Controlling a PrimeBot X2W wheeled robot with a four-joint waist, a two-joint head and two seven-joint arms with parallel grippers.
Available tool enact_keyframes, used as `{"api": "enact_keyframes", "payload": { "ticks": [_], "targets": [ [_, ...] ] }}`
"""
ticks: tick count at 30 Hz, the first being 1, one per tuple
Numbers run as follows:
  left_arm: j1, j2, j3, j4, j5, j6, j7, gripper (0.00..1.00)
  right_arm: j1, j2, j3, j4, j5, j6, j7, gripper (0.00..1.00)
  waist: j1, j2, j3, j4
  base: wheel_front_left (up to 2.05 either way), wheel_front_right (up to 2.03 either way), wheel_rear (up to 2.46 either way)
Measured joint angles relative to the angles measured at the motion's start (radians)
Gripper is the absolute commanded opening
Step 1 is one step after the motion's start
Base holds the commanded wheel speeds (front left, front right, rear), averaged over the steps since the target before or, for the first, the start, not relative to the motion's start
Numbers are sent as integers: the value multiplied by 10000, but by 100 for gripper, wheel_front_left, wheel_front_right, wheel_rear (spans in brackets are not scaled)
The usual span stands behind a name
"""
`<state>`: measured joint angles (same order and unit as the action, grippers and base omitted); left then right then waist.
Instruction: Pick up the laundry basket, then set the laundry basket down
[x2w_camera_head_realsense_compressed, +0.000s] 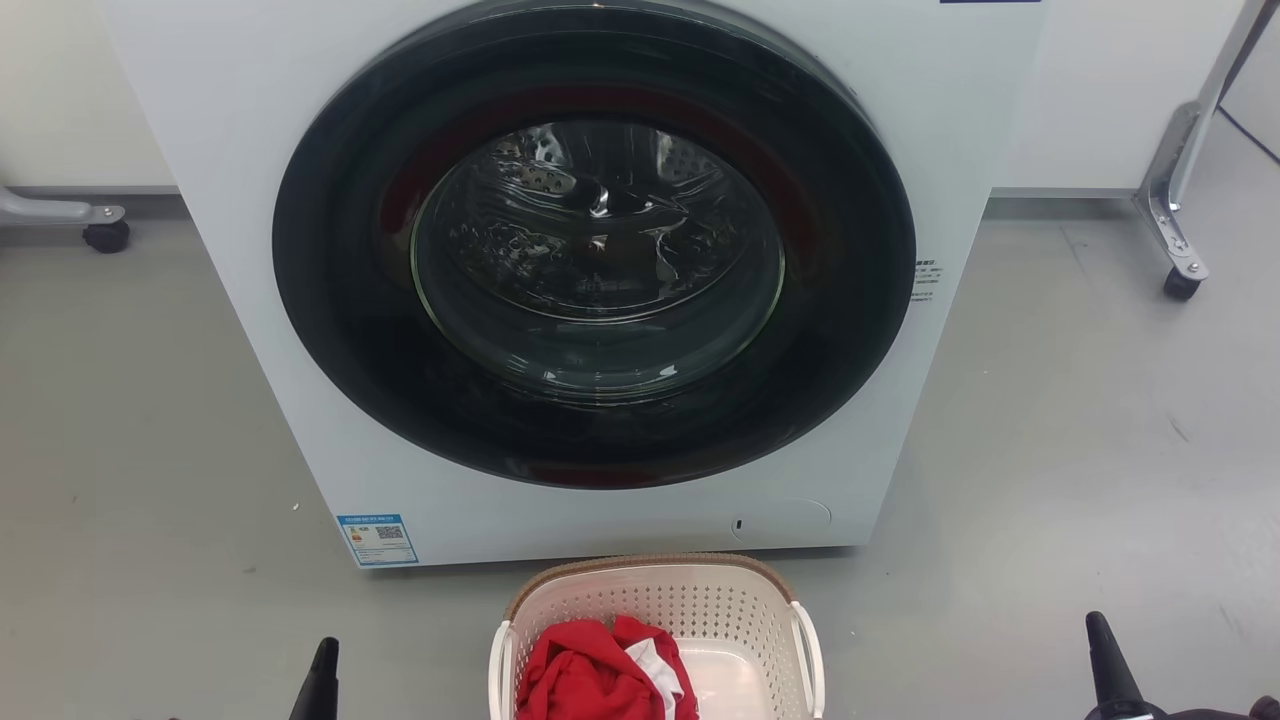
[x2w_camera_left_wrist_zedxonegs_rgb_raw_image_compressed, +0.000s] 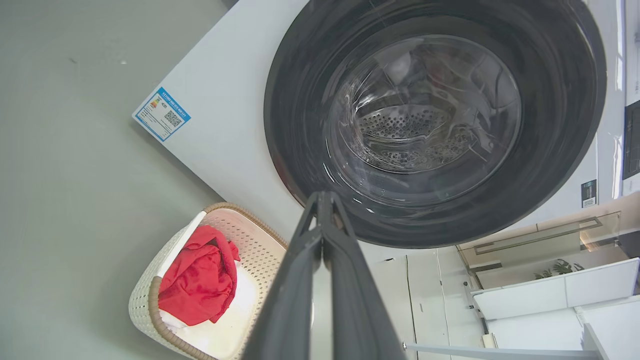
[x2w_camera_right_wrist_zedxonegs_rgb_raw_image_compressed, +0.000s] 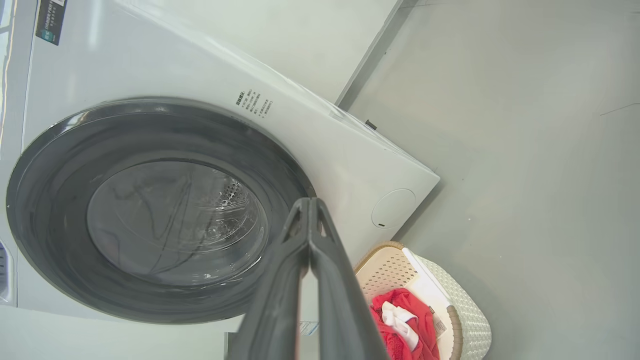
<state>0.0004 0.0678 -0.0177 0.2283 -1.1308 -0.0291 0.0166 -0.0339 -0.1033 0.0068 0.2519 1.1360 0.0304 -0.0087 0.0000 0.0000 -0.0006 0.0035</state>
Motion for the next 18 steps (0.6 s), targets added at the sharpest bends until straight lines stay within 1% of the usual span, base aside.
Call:
{"api": "enact_keyframes", "payload": {
  "ticks": [1,18],
  "targets": [
    [-8,-2,40,35,-105,-73,29,0,0,25,-42,27,128,40,19,0,0,0,1,-1,0,0,0],
    [-411,-102,539,324,-2376,-477,514,0,-221,288,-717,232,2334,454,616,0,0,0,12,-18,0,0,0]
  ]
}}
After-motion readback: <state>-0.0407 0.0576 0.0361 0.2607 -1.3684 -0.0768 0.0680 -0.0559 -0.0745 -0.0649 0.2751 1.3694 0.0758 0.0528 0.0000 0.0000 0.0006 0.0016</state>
